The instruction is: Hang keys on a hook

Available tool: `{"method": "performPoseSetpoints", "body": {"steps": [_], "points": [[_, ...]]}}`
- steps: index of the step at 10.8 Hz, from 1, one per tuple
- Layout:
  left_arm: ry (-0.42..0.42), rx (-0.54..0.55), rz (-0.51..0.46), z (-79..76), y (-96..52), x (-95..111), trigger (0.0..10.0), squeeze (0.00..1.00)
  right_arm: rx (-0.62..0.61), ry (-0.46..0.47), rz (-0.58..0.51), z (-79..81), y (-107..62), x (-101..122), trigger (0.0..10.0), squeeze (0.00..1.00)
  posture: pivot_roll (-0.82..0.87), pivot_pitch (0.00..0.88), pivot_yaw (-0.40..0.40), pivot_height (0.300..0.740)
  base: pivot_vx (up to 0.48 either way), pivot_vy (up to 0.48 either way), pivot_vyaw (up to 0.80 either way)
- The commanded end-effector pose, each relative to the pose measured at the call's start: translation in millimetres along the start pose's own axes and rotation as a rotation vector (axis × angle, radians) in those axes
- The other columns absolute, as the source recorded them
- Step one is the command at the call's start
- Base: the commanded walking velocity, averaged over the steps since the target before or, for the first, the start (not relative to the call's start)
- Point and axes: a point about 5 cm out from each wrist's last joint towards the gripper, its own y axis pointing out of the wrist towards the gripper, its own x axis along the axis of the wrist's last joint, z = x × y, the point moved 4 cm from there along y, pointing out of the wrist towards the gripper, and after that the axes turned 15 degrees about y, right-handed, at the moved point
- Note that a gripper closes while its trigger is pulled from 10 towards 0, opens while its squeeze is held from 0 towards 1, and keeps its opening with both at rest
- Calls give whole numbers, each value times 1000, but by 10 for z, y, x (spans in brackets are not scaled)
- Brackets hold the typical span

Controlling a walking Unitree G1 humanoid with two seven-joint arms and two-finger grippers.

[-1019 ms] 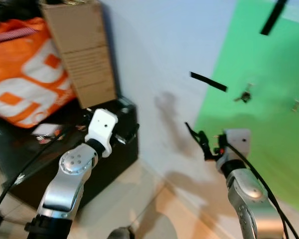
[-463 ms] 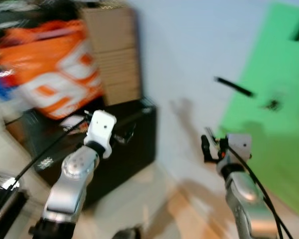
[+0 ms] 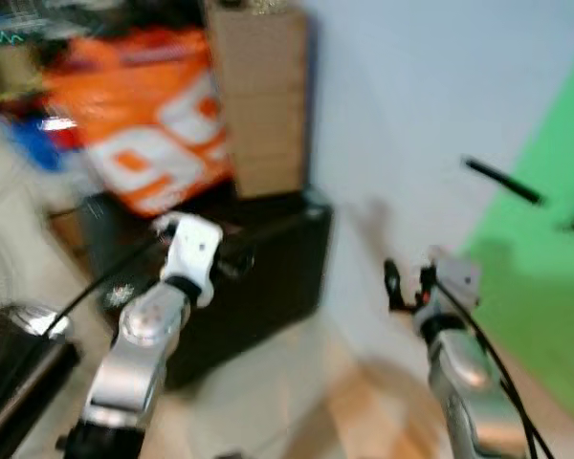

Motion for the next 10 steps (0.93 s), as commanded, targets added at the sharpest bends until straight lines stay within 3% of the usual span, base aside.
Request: {"method": "performPoseSetpoints", "body": {"steps": [1, 5, 10], "points": [[12, 4, -10, 3, 9, 34, 10000, 0, -19, -12, -18, -51, 12, 29, 10000, 1000, -87, 0, 27, 740, 0, 0, 625], [7, 2, -10, -10, -2, 32, 10000, 0, -95, -92, 2, -174, 15, 6, 10000, 1000, -83, 0, 20, 740, 0, 0, 450], [1, -3, -11, -15, -12, 27, 10000, 0, 9, -127, -4, -39, 8, -7, 10000, 1000, -80, 0, 9, 740, 0, 0, 0]]}}
